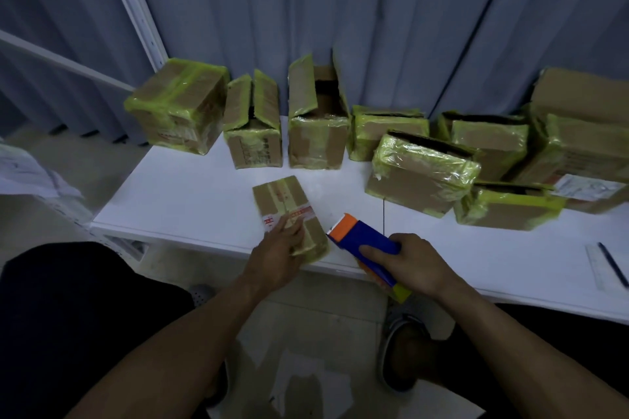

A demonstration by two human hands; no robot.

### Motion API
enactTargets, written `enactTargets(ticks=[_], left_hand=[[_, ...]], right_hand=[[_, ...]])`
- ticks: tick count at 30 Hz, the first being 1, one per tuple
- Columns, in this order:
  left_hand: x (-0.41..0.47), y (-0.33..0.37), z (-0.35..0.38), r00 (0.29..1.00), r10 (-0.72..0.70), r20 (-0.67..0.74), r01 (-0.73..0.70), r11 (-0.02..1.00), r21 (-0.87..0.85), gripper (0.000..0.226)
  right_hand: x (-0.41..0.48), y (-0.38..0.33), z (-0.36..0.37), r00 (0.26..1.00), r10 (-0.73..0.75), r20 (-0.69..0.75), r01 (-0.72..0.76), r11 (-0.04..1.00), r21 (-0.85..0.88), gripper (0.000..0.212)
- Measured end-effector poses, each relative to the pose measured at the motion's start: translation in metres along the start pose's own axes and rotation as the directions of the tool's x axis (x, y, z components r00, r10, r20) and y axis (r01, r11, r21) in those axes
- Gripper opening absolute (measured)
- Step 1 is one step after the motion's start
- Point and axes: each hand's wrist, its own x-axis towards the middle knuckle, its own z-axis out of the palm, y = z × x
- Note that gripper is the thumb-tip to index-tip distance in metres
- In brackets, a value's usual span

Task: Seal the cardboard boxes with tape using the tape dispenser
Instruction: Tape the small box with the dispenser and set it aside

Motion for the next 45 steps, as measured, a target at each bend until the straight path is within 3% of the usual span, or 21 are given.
enactTargets(ticks=[7, 10, 13, 16, 20, 24, 27, 36, 45], left_hand=[[0.008, 0.0, 0.013, 0.998, 0.045, 0.044, -0.053, 0.979, 0.197, 0.078], [0.015, 0.0, -0.001, 0.986, 0.007, 0.169, -0.046, 0.972, 0.229, 0.08], [0.013, 0.014, -0.03, 0.984, -0.083, 0.161, 0.084, 0.996, -0.001, 0.074], [0.018, 0.041, -0.071, 0.954, -0.289, 0.086, 0.296, 0.843, -0.45, 0.038], [0.009, 0.059, -0.118, 0.929, -0.343, 0.138, 0.354, 0.722, -0.594, 0.022], [-0.016, 0.063, -0.136, 0.904, -0.375, 0.207, 0.393, 0.534, -0.748, 0.022], [-0.024, 0.063, -0.134, 0.888, -0.399, 0.228, 0.403, 0.438, -0.804, 0.02], [-0.032, 0.062, -0.134, 0.89, -0.371, 0.266, 0.386, 0.304, -0.871, 0.015], [-0.029, 0.067, -0.131, 0.894, -0.384, 0.228, 0.364, 0.33, -0.871, 0.014]], right_hand=[[-0.002, -0.004, -0.008, 0.998, -0.025, 0.061, 0.028, 0.999, -0.041, 0.042], [-0.002, -0.006, -0.008, 0.995, -0.022, 0.094, 0.028, 0.998, -0.064, 0.041], [-0.003, -0.01, -0.007, 0.995, -0.032, 0.094, 0.036, 0.998, -0.048, 0.036], [-0.003, -0.018, -0.006, 0.995, -0.083, 0.052, 0.083, 0.997, 0.006, 0.039], [-0.005, -0.031, -0.006, 0.979, -0.202, -0.006, 0.201, 0.97, 0.137, 0.05], [-0.004, -0.039, 0.0, 0.955, -0.296, -0.01, 0.295, 0.944, 0.149, 0.044], [-0.006, -0.044, 0.001, 0.943, -0.332, 0.001, 0.327, 0.93, 0.167, 0.038], [-0.01, -0.049, 0.003, 0.934, -0.358, 0.005, 0.342, 0.896, 0.284, 0.031], [-0.01, -0.047, 0.004, 0.933, -0.361, -0.001, 0.345, 0.892, 0.292, 0.032]])
